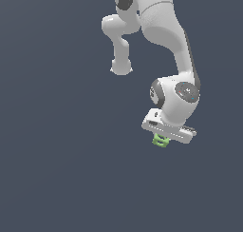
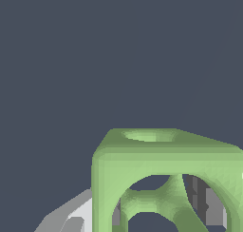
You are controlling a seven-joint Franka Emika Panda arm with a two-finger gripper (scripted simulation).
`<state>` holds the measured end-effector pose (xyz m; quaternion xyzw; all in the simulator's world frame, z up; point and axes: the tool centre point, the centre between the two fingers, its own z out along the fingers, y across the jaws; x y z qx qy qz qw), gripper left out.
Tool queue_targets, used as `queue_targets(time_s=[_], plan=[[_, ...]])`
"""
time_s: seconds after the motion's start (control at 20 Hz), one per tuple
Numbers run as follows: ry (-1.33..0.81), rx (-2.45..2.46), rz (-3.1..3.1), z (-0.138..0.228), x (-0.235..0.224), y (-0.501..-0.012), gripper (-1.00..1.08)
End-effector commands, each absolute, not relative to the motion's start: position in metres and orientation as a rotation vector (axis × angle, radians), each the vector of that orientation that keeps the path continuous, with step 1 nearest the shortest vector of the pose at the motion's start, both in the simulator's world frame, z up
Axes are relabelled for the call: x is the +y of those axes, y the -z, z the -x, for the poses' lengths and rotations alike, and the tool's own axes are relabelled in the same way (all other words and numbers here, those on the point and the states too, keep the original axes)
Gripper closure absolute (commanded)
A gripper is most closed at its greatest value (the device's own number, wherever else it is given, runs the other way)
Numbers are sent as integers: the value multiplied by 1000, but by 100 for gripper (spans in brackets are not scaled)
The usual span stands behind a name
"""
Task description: Pick up the object and move it to a goal position.
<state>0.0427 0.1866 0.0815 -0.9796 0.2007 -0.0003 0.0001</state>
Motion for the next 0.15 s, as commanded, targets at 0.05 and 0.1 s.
queue_targets(time_s=[0.05, 0.1], plan=[[1, 633, 3078, -45, 190, -83, 108], [1, 633, 3078, -45, 190, -83, 108]])
